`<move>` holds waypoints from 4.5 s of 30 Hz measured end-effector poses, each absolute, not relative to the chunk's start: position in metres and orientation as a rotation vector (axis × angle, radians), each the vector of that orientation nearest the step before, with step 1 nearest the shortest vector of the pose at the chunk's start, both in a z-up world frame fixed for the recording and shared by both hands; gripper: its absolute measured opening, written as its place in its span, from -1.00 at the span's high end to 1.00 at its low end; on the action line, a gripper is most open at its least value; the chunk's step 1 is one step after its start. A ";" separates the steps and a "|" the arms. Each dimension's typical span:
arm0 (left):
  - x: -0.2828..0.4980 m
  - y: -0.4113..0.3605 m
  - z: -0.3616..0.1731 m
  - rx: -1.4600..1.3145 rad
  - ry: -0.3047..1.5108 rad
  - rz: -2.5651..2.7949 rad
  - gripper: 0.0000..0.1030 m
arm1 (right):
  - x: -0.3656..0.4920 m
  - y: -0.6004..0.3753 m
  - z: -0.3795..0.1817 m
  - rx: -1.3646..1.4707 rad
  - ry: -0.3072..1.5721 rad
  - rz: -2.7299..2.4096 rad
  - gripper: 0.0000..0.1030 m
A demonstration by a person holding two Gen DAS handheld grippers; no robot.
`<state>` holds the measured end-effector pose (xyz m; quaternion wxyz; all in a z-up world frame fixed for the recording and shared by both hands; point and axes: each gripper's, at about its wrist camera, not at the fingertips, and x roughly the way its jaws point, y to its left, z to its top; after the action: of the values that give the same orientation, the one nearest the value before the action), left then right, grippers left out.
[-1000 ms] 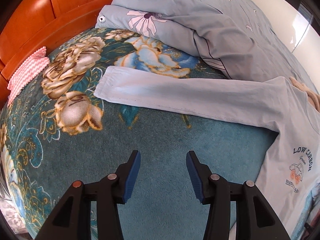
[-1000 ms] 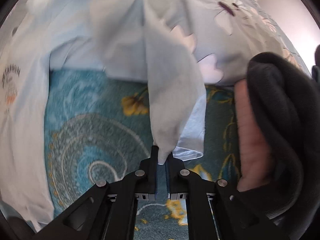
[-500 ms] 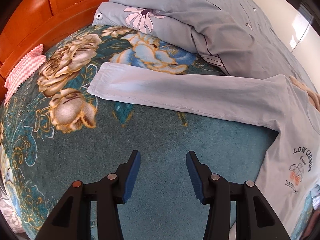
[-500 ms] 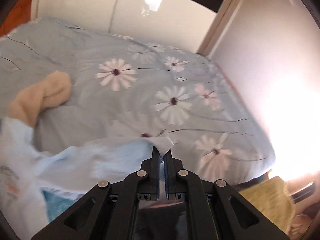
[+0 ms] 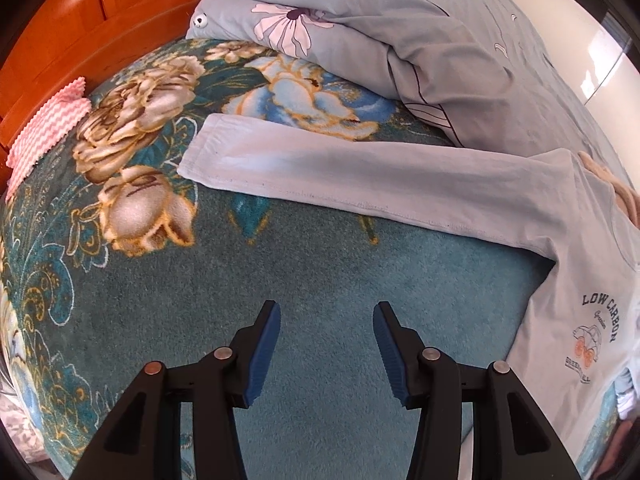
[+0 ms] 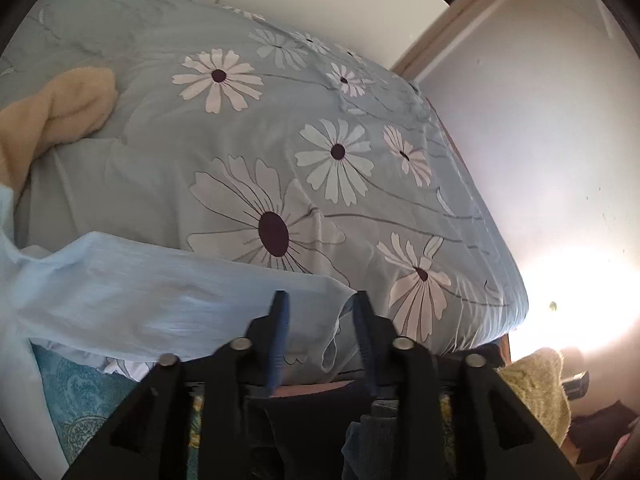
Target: Fold clothes
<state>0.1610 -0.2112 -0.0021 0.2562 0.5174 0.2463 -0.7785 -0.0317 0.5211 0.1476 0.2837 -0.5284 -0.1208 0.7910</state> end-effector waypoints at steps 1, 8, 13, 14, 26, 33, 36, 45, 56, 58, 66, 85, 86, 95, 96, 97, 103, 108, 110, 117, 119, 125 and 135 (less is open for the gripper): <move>0.163 -0.210 0.000 1.408 0.675 -2.118 -0.02 | -0.032 0.512 0.152 -1.398 -0.354 2.135 0.12; 0.182 -0.183 0.001 1.519 0.783 -2.181 -0.05 | 0.017 0.416 0.129 -1.632 -0.037 2.435 0.10; 0.201 -0.144 -0.013 1.686 0.872 -2.196 -0.05 | 0.081 0.338 0.035 -2.101 0.375 2.424 0.10; 0.205 -0.136 -0.016 1.726 0.885 -2.197 -0.05 | 0.094 0.331 0.023 -2.130 0.450 2.392 0.10; 0.236 -0.092 -0.036 1.923 0.967 -2.194 -0.05 | 0.136 0.331 -0.009 -2.098 1.021 2.150 0.41; 0.241 -0.081 -0.040 1.977 0.974 -2.201 -0.01 | 0.151 0.314 -0.007 -2.089 0.957 2.169 0.83; 0.238 -0.080 -0.041 2.000 0.972 -2.194 0.18 | 0.156 0.317 -0.005 -2.064 0.991 2.167 0.83; 0.246 -0.079 -0.045 2.018 0.966 -2.161 0.82 | 0.170 0.320 -0.003 -2.047 1.128 2.132 0.74; 0.258 -0.089 -0.014 1.881 0.859 -2.239 0.93 | 0.184 0.323 0.018 -1.967 1.068 2.219 0.91; 0.262 -0.093 0.005 1.840 0.834 -2.289 0.93 | 0.186 0.324 0.028 -1.939 1.072 2.262 0.92; 0.278 -0.094 0.001 1.877 0.653 -2.278 0.93 | 0.200 0.322 -0.003 -2.009 0.983 2.173 0.92; 0.290 -0.117 0.027 1.706 0.587 -2.331 0.08 | 0.166 0.371 0.050 -1.743 0.853 2.380 0.33; 0.284 -0.120 0.033 1.668 0.587 -2.344 0.02 | 0.160 0.378 0.057 -1.689 0.853 2.403 0.32; 0.227 -0.120 0.069 1.440 0.521 -2.451 -0.37 | 0.050 0.480 0.097 -1.181 0.933 2.355 -0.05; 0.221 -0.122 0.067 1.434 0.518 -2.445 -0.37 | 0.042 0.495 0.096 -1.161 0.920 2.322 -0.05; 0.215 -0.122 0.065 1.430 0.519 -2.438 -0.37 | 0.033 0.509 0.095 -1.141 0.905 2.290 -0.05; 0.188 -0.129 0.049 1.431 0.506 -2.391 -0.37 | -0.006 0.570 0.067 -1.092 0.760 2.047 -0.05; 0.170 -0.125 0.029 1.478 0.507 -2.356 -0.37 | -0.024 0.589 0.044 -1.119 0.683 1.985 -0.05; 0.165 -0.123 0.022 1.495 0.513 -2.353 -0.37 | -0.028 0.590 0.038 -1.143 0.685 1.983 -0.05; 0.159 -0.114 0.012 1.528 0.494 -2.362 -0.37 | -0.023 0.588 0.038 -1.148 0.694 2.002 0.94; 0.160 -0.115 0.013 1.527 0.494 -2.364 -0.37 | -0.021 0.584 0.046 -1.136 0.676 2.041 0.97; 0.164 -0.124 0.021 1.476 0.530 -2.367 -0.37 | -0.018 0.551 0.106 -0.999 0.599 2.235 0.97; 0.168 -0.137 0.030 1.417 0.578 -2.386 -0.37 | -0.067 0.337 0.211 -0.807 0.055 2.900 0.97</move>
<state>0.1680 -0.1371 0.0295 0.1530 0.4940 0.2015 -0.8318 -0.0671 0.3374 0.2109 0.0653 -0.2676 0.0182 0.9611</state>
